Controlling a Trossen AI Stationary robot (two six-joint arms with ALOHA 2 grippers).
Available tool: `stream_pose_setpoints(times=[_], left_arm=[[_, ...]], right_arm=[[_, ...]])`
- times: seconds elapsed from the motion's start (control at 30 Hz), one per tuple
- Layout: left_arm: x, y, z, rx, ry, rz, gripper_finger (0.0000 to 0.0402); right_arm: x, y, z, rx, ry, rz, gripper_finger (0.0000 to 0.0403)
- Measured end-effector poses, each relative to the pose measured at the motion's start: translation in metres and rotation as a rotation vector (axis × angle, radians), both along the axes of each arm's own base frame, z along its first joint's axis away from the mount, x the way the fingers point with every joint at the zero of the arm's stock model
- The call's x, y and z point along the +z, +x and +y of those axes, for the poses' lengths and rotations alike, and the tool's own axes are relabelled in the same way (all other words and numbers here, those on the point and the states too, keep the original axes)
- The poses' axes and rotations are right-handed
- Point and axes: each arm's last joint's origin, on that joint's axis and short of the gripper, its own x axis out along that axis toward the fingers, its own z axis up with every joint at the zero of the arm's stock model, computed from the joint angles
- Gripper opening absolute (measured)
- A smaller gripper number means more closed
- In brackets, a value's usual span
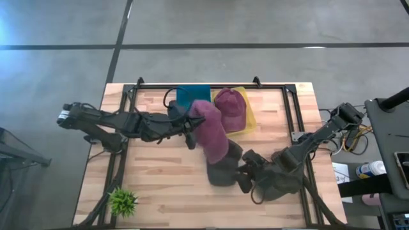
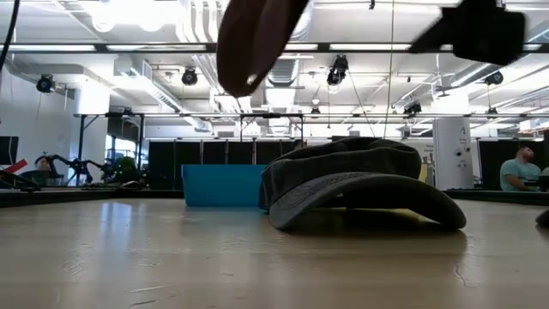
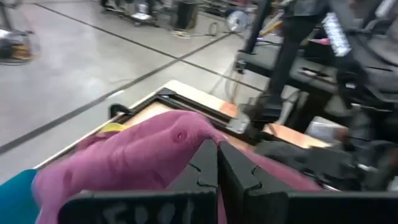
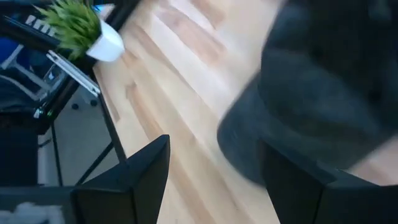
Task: Pick & Place hat
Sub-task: Put the red cap into the yellow bin
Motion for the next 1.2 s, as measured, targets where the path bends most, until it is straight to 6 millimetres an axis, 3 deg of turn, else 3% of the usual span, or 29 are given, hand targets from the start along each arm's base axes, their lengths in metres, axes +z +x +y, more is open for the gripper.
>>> stream_pose_setpoints(times=[0.13,0.3,0.5,0.63,0.87,1.2], left_arm=[[-0.012,0.020,-0.003,0.041,0.025,-0.009,0.0000],[-0.031,0.051,-0.009,0.049,0.058,-0.030,0.0000],[-0.062,0.076,-0.014,0.052,0.065,0.037,0.0000],[-0.067,0.078,-0.019,0.040,0.053,0.046,0.0000],[-0.052,0.067,-0.018,0.037,0.053,0.017,0.0000],[-0.050,0.066,-0.017,0.043,0.045,0.007,0.0000]], right_arm=[[-0.017,-0.009,0.003,-0.069,0.093,0.024,0.0231],[-0.033,-0.009,0.005,-0.099,0.234,-0.102,0.0231],[-0.035,-0.011,0.007,-0.115,0.234,-0.201,0.0231],[-0.037,-0.018,0.012,-0.126,0.176,-0.198,0.0231],[-0.038,-0.033,0.022,-0.172,0.081,-0.238,0.0231],[-0.024,-0.029,0.006,-0.308,-0.042,-0.346,0.0231]])
